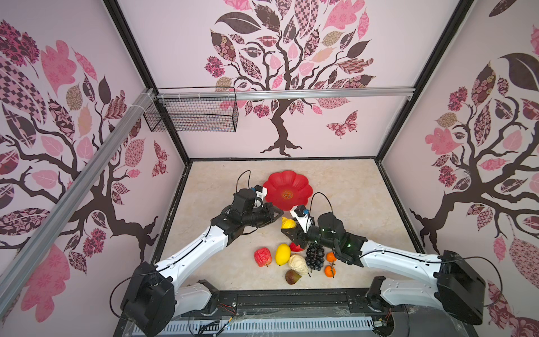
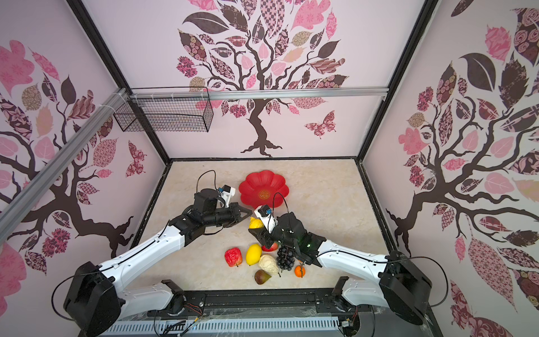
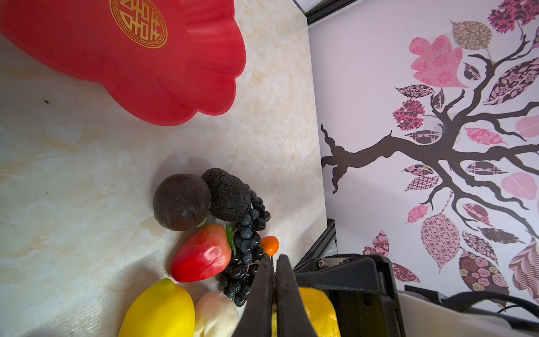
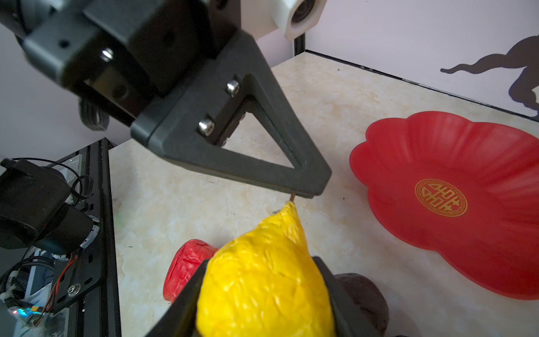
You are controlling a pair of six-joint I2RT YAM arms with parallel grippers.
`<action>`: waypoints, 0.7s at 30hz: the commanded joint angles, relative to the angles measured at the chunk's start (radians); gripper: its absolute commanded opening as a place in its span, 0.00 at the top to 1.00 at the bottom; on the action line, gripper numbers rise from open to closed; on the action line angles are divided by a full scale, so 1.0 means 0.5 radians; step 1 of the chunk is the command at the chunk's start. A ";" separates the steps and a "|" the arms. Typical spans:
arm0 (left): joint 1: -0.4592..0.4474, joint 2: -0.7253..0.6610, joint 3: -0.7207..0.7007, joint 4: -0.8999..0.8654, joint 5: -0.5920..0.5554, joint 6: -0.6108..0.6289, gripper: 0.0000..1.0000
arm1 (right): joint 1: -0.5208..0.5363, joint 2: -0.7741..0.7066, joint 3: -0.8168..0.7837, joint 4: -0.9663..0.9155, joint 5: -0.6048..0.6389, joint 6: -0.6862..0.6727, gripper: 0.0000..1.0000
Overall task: Arrange fruit in a fruit bowl
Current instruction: Place the fruit in the fruit bowl.
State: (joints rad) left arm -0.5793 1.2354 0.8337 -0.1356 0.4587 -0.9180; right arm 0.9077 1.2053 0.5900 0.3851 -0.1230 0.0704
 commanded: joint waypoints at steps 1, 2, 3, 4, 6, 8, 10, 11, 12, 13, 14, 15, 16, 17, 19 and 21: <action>-0.013 0.014 0.103 0.029 0.027 0.017 0.97 | 0.013 0.034 0.084 0.006 0.027 -0.006 0.54; -0.013 0.012 0.100 0.030 0.027 0.017 0.98 | 0.012 0.032 0.084 0.006 0.031 -0.004 0.54; -0.013 0.014 0.103 0.029 0.023 0.019 1.00 | 0.013 0.033 0.084 0.006 0.037 -0.004 0.52; -0.011 0.015 0.104 0.026 0.022 0.024 1.00 | 0.013 0.033 0.084 0.006 0.043 0.000 0.50; -0.012 0.019 0.118 0.013 0.002 0.037 1.00 | 0.013 0.029 0.084 0.004 0.065 0.010 0.43; -0.012 0.024 0.142 -0.011 -0.023 0.065 1.00 | 0.013 0.015 0.084 -0.006 0.096 0.034 0.32; -0.013 0.038 0.191 -0.066 -0.099 0.119 1.00 | 0.013 -0.020 0.073 -0.017 0.139 0.057 0.19; -0.012 0.047 0.221 -0.093 -0.154 0.164 1.00 | 0.013 -0.052 0.062 -0.026 0.189 0.073 0.13; -0.013 0.058 0.252 -0.112 -0.216 0.215 1.00 | 0.013 -0.083 0.054 -0.040 0.254 0.092 0.09; -0.013 0.069 0.282 -0.128 -0.272 0.263 1.00 | 0.010 -0.110 0.048 -0.065 0.314 0.103 0.07; -0.011 0.089 0.321 -0.155 -0.350 0.312 1.00 | 0.010 -0.147 0.043 -0.103 0.378 0.110 0.05; -0.012 0.117 0.376 -0.199 -0.422 0.381 1.00 | 0.010 -0.185 0.047 -0.154 0.447 0.122 0.03; -0.013 0.148 0.422 -0.221 -0.474 0.444 1.00 | 0.010 -0.215 0.044 -0.200 0.502 0.131 0.02; -0.011 0.184 0.474 -0.233 -0.554 0.511 1.00 | 0.010 -0.259 0.042 -0.249 0.569 0.144 0.01; -0.013 0.273 0.573 -0.252 -0.713 0.581 1.00 | 0.010 -0.345 0.027 -0.338 0.686 0.189 0.00; -0.013 0.384 0.682 -0.253 -0.878 0.677 1.00 | 0.010 -0.440 -0.005 -0.423 0.814 0.259 0.00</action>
State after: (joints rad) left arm -0.5835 1.3750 1.0897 -0.2359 0.1791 -0.6941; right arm 0.9089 1.0576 0.5892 0.2596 0.1471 0.1467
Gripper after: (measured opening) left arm 0.050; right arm 0.995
